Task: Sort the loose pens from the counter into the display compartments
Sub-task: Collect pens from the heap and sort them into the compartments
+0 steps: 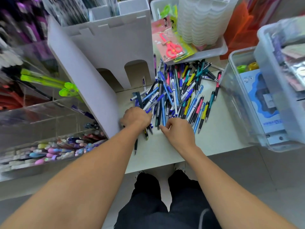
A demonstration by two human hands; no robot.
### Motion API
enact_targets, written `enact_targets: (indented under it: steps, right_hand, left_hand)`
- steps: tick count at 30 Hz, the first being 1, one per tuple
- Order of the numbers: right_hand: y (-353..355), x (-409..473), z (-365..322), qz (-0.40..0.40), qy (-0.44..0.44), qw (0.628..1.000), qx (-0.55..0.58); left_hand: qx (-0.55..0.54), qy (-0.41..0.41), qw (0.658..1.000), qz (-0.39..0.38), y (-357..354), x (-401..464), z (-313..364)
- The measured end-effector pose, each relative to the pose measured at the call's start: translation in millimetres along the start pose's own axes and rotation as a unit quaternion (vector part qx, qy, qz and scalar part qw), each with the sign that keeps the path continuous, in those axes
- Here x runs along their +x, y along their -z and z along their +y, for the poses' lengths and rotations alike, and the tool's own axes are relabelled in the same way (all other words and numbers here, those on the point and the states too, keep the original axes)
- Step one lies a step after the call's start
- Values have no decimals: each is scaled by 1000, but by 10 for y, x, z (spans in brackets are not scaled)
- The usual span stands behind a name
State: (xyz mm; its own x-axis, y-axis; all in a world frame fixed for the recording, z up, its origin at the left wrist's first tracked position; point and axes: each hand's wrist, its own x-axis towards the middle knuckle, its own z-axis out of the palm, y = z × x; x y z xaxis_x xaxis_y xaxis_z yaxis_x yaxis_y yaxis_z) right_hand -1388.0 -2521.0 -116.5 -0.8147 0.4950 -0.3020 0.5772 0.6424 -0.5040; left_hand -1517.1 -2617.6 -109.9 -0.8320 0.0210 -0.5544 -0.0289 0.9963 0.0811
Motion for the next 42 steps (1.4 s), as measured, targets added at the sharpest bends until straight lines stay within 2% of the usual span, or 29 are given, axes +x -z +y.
enact_targets:
  steps: [3, 8, 12, 17, 20, 23, 26, 30, 33, 35, 36, 37, 39, 40, 41, 42]
  right_hand:
    - [18, -42, -42, 5, 4, 1000, 15]
    - [-73, -128, -315, -102, -1, 995, -10]
    - [-160, -127, -498, -115, -56, 991, -30]
    - [-185, -48, -462, -117, -66, 991, -1]
    - [-116, -9, -345, -118, -50, 992, -16]
    - [-33, 8, -213, -111, -64, 992, -15]
    - [82, 15, -114, -97, -92, 991, -6]
    - [234, 31, -110, -63, -90, 994, -10]
    - [339, -3, -170, -30, -65, 997, -19]
    - [423, -51, -233, -28, -40, 998, 47]
    - [470, -71, -282, -45, -39, 990, 131]
    - [528, -84, -358, -84, -56, 967, 232]
    - [649, -77, -550, -193, -106, 892, 394]
    - [666, -53, -625, -223, -115, 868, 428]
    - [644, -25, -678, -225, -114, 867, 430]
    - [591, 1, -710, -211, -110, 882, 406]
  left_hand:
    - [-54, 11, 998, -5, 2, 17, 5]
    - [-157, -10, 987, -19, 78, 37, -90]
    - [-183, -25, 983, -15, 170, 9, -160]
    - [-205, -26, 978, 18, 199, -47, -222]
    - [-244, -26, 969, 10, 214, -58, -261]
    - [-315, -17, 949, -33, 258, -133, -279]
    - [-421, 36, 899, -115, 355, -258, -274]
    - [-451, 75, 856, -241, 459, -412, -338]
    - [-476, 82, 827, -288, 473, -546, -427]
    - [-501, 72, 809, -300, 500, -672, -483]
    - [-518, 65, 797, -302, 523, -736, -510]
    - [-536, 55, 787, -300, 551, -793, -535]
    - [-562, 30, 776, -283, 607, -887, -592]
    - [-574, 18, 771, -275, 635, -922, -614]
    - [-588, 10, 763, -268, 664, -956, -630]
    - [-602, 9, 755, -260, 691, -985, -649]
